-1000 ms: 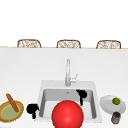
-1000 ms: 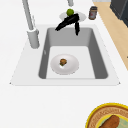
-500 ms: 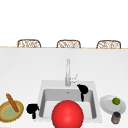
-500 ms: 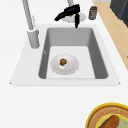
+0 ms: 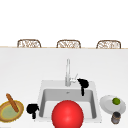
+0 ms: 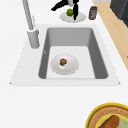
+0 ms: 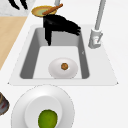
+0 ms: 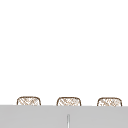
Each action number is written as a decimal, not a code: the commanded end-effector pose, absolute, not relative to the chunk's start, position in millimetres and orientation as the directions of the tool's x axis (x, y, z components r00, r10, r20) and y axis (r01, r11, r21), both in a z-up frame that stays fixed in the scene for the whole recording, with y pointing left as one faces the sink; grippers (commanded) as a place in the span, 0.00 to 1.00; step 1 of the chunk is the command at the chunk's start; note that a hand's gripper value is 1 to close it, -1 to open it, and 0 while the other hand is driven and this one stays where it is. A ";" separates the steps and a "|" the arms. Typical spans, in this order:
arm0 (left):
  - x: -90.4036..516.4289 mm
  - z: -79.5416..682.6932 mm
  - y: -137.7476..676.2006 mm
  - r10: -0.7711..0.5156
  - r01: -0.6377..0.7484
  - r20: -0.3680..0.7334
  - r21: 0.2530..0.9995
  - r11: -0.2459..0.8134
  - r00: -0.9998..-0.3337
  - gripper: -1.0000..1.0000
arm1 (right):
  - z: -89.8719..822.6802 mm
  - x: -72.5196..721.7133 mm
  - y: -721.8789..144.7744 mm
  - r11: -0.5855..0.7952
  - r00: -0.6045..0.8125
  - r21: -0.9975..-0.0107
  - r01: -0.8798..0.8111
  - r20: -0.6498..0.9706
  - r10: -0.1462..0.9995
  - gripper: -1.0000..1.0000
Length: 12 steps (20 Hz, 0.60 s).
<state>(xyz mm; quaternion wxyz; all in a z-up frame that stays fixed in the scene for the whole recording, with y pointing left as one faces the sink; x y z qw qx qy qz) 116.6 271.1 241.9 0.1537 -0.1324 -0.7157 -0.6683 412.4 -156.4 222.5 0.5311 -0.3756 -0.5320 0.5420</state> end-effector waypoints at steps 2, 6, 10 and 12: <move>116.6 241.9 271.1 -0.016 0.395 0.397 0.916 0.072 -0.918 0.50 | 248.7 424.5 -150.8 0.105 -0.155 -0.981 -0.165 0.131 0.979 0.00; 116.6 241.9 271.1 -0.016 0.395 0.397 0.916 0.072 -0.918 0.50 | 264.9 445.5 -141.7 0.101 -0.151 -0.978 -0.185 0.130 0.980 0.00; 116.6 241.9 271.1 -0.016 0.395 0.397 0.916 0.072 -0.918 0.50 | 285.8 461.7 -135.5 0.090 -0.153 -0.981 -0.173 0.117 0.981 0.00; 116.6 241.9 271.1 -0.016 0.395 0.397 0.916 0.072 -0.918 0.50 | 294.1 469.3 -133.8 0.091 -0.153 -0.980 -0.175 0.118 0.981 0.00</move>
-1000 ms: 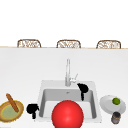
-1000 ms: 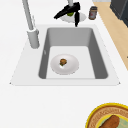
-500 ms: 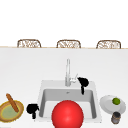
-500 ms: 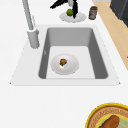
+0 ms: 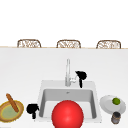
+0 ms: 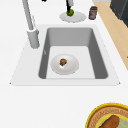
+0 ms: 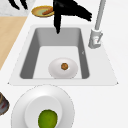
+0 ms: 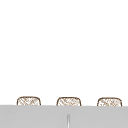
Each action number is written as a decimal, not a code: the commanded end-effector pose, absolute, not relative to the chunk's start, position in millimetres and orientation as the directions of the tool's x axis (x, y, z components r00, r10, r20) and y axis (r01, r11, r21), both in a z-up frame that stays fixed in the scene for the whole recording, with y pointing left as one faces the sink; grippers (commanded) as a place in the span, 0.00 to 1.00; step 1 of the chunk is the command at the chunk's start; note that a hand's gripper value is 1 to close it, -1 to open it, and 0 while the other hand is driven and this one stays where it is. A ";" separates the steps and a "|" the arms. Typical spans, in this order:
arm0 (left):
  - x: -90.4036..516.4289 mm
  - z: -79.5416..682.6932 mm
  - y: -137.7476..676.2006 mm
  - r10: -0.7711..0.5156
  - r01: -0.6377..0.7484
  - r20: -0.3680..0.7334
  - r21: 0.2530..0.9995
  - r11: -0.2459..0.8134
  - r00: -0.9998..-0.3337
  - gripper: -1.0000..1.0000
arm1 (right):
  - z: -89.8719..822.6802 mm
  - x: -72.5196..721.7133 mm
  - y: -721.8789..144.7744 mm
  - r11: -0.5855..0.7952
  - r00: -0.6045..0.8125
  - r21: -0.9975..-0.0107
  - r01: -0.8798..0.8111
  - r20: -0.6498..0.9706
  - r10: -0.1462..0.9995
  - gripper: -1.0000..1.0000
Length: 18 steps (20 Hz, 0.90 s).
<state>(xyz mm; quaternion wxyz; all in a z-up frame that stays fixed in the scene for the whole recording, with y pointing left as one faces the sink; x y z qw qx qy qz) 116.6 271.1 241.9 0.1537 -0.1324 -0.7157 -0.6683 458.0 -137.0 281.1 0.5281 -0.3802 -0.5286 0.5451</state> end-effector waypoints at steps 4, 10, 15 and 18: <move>116.6 241.9 271.1 -0.016 0.395 0.397 0.916 0.072 -0.918 0.50 | 288.1 491.5 -122.8 0.049 -0.145 -0.968 -0.246 0.087 0.986 0.00; 116.6 241.9 271.1 -0.016 0.395 0.397 0.916 0.072 -0.918 0.50 | 292.0 511.6 -111.3 0.017 -0.139 -0.940 -0.341 0.068 0.988 0.00; 116.6 241.9 271.1 -0.016 0.395 0.397 0.916 0.072 -0.918 0.50 | 292.1 532.7 -101.7 0.004 -0.134 -0.896 -0.444 0.070 0.989 0.00; 116.6 241.9 271.1 -0.016 0.395 0.397 0.916 0.072 -0.918 0.50 | 291.8 544.5 -93.8 0.002 -0.128 -0.860 -0.510 0.078 0.989 0.00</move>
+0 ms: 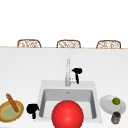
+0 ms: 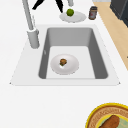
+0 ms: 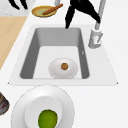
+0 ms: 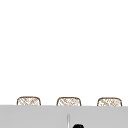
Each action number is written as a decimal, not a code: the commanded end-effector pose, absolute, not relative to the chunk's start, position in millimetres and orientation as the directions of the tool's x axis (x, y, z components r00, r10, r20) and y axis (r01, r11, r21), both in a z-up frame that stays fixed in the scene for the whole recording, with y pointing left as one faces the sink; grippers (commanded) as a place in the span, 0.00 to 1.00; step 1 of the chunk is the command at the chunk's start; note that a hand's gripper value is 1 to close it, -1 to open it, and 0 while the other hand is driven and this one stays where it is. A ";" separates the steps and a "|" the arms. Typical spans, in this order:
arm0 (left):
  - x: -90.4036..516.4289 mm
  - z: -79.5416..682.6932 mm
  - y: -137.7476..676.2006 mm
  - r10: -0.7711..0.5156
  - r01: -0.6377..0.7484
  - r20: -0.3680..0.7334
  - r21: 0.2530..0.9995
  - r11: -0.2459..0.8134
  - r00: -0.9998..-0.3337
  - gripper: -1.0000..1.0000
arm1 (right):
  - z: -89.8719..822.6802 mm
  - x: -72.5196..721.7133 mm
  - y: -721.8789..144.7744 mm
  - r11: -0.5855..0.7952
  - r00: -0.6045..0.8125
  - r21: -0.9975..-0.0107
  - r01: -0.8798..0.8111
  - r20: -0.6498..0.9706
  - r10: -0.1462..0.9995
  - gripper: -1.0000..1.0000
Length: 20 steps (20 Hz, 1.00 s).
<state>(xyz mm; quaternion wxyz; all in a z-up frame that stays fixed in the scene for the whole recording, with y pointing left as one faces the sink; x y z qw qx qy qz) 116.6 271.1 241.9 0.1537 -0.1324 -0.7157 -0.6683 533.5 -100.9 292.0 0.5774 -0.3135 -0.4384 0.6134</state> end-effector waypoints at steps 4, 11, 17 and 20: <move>116.6 241.9 271.1 -0.016 0.395 0.397 0.916 0.072 -0.918 0.50 | 288.8 560.3 -88.4 -0.018 -0.120 -0.804 -0.595 0.066 0.991 0.00; 116.6 241.9 271.1 -0.016 0.395 0.397 0.916 0.072 -0.918 0.50 | 274.6 597.1 -89.8 -0.005 -0.106 -0.711 -0.703 0.097 0.990 0.00; 116.6 241.9 271.1 -0.016 0.395 0.397 0.916 0.072 -0.918 0.50 | 267.3 610.0 -103.0 0.022 -0.102 -0.658 -0.752 0.150 0.983 0.00; 116.6 241.9 271.1 -0.016 0.395 0.397 0.916 0.072 -0.918 0.50 | 269.8 605.9 -90.4 0.011 -0.102 -0.666 -0.745 0.131 0.986 0.00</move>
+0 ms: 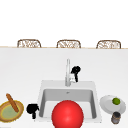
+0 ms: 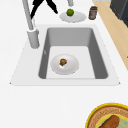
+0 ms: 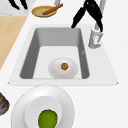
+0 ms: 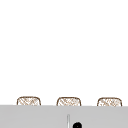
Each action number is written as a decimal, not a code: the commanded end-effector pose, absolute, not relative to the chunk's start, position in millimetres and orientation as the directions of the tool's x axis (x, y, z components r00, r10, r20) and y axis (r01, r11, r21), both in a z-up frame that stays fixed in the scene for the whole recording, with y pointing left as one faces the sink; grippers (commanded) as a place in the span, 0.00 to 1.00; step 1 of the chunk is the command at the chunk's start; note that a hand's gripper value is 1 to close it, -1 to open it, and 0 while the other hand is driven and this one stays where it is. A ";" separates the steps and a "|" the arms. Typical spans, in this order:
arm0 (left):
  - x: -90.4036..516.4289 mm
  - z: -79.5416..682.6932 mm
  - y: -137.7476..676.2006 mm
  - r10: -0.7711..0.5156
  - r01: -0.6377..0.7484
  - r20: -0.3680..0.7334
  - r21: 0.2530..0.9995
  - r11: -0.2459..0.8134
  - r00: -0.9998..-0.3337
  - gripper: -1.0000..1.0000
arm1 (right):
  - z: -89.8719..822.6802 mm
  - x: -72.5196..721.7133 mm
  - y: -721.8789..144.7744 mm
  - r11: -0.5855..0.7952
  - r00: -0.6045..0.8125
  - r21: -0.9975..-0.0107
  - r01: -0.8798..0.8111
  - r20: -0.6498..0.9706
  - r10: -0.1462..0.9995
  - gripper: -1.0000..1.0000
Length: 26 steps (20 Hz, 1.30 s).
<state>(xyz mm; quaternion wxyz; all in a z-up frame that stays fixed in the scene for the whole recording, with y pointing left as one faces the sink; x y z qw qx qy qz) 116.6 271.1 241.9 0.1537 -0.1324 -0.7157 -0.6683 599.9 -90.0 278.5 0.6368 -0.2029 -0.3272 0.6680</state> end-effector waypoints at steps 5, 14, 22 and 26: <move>116.6 241.9 271.1 -0.016 0.395 0.397 0.916 0.072 -0.918 0.50 | 282.0 605.0 -107.0 0.018 -0.103 -0.733 -0.680 0.119 0.988 0.00; 116.6 241.9 271.1 -0.016 0.395 0.397 0.916 0.072 -0.918 0.50 | 288.4 626.7 -102.8 -0.007 -0.117 -0.704 -0.710 0.108 0.987 0.00; 116.6 241.9 271.1 -0.016 0.395 0.397 0.916 0.072 -0.918 0.50 | 272.7 668.0 -107.2 -0.070 -0.111 -0.592 -0.802 0.032 0.993 0.00; 116.6 241.9 271.1 -0.016 0.395 0.397 0.916 0.072 -0.918 0.50 | 252.7 671.0 -107.3 -0.074 -0.126 -0.580 -0.812 0.051 0.991 0.00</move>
